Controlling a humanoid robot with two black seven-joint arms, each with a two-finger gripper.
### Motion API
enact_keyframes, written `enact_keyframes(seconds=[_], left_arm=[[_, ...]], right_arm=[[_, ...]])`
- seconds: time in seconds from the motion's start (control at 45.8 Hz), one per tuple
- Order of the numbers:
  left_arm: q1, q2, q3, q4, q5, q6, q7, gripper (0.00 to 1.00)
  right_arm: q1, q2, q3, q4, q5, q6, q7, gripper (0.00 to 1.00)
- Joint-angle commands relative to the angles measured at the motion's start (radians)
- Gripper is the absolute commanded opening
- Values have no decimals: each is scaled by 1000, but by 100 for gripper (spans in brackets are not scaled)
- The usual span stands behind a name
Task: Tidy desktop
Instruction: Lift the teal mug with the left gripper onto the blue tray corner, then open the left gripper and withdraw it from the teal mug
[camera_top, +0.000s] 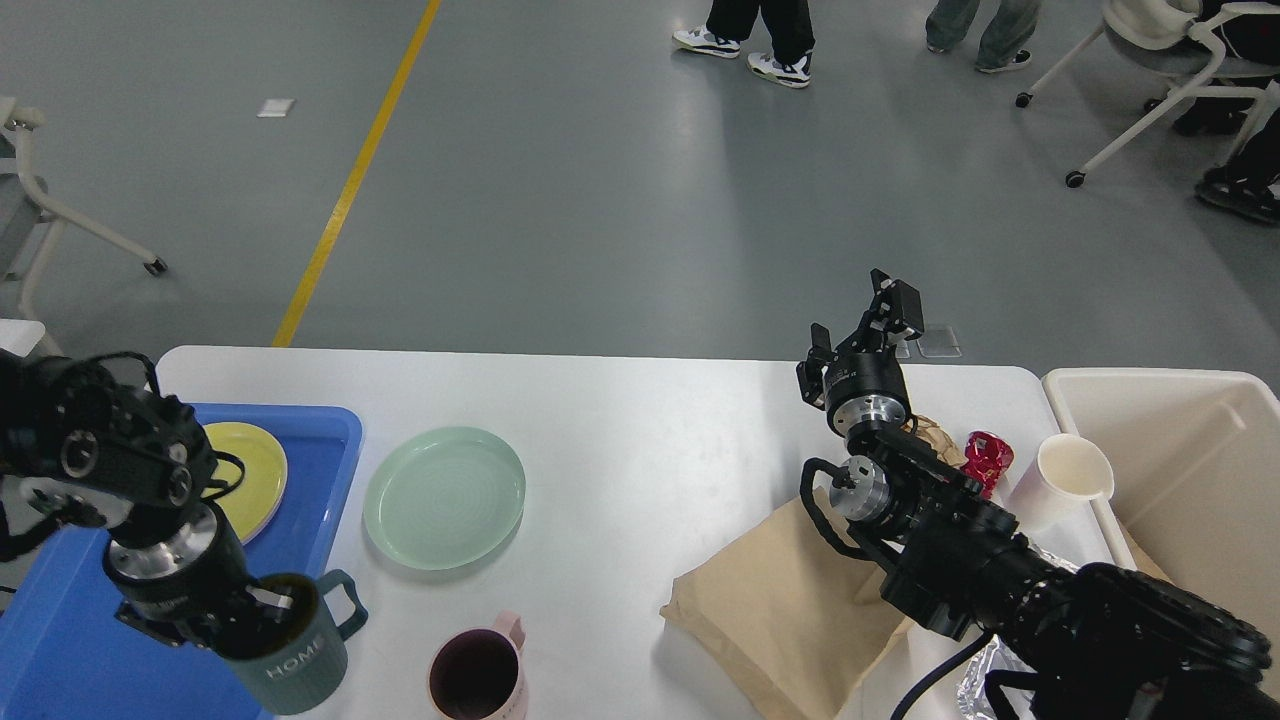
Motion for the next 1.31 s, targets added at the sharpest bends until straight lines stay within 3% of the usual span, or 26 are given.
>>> enact_keyframes(seconds=[0.0, 0.131, 0.262, 0.546, 0.677, 1.07, 1.289], left_arm=[[-176, 112, 12, -4, 7, -139, 9, 0], [-317, 176, 58, 1, 21, -220, 20, 0], [-323, 176, 111, 16, 66, -194, 15, 0], [-3, 187, 168, 70, 86, 246, 17, 0], [103, 212, 159, 102, 86, 375, 17, 0], [344, 248, 155, 260, 86, 471, 9, 0], [390, 253, 150, 298, 83, 476, 5, 6]], right_arm=[[0, 0, 0, 0, 0, 0, 0, 100], [0, 0, 0, 0, 0, 0, 0, 100], [0, 0, 0, 0, 0, 0, 0, 100], [0, 0, 0, 2, 0, 0, 0, 100], [0, 0, 0, 2, 0, 0, 0, 100], [0, 0, 0, 2, 0, 0, 0, 100], [0, 0, 0, 2, 0, 0, 0, 100]])
